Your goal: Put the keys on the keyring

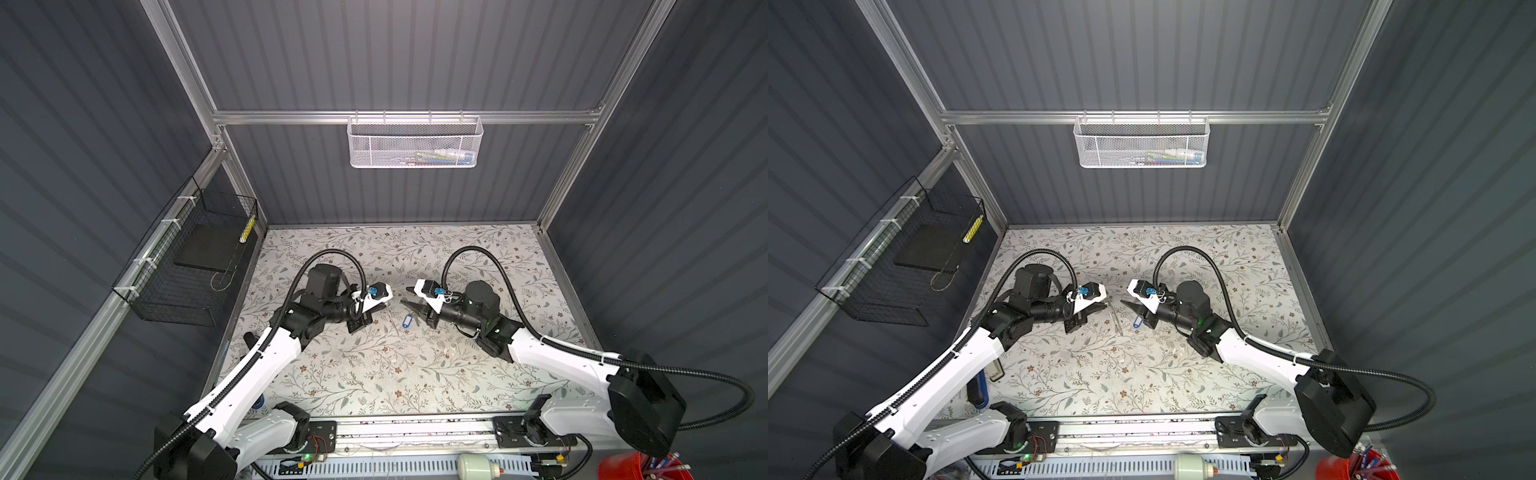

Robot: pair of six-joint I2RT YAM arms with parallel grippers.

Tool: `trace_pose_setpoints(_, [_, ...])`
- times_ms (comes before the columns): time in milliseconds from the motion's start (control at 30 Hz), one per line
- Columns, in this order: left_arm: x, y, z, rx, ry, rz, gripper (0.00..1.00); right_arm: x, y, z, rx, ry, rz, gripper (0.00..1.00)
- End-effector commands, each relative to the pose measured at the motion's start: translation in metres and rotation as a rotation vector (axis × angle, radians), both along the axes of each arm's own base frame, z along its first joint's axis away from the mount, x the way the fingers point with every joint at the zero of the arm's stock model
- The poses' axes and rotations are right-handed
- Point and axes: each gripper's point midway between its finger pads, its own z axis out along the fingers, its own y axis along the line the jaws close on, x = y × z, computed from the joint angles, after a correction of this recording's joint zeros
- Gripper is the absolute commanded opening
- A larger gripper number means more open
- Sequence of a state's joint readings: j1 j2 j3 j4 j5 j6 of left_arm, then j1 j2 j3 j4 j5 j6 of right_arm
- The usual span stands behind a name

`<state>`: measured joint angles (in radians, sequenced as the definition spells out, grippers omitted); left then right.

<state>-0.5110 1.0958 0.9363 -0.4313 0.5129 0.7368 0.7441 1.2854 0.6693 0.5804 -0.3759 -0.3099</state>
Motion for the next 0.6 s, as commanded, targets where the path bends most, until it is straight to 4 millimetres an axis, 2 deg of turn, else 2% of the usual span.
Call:
trace_pose_setpoints(0, [-0.007,-0.002,0.011,0.038,-0.102,-0.064,0.00,-0.011,0.000,-0.017,-0.033,0.010,0.029,0.37])
trace_pose_setpoints(267, [-0.009,-0.012,0.021,0.045,-0.337,-0.160,0.00,-0.034,-0.003,-0.031,-0.067,-0.064,0.109,0.35])
trace_pose_setpoints(567, [-0.016,-0.017,0.012,0.074,-0.460,-0.264,0.00,-0.040,0.003,-0.022,-0.048,-0.125,0.164,0.28])
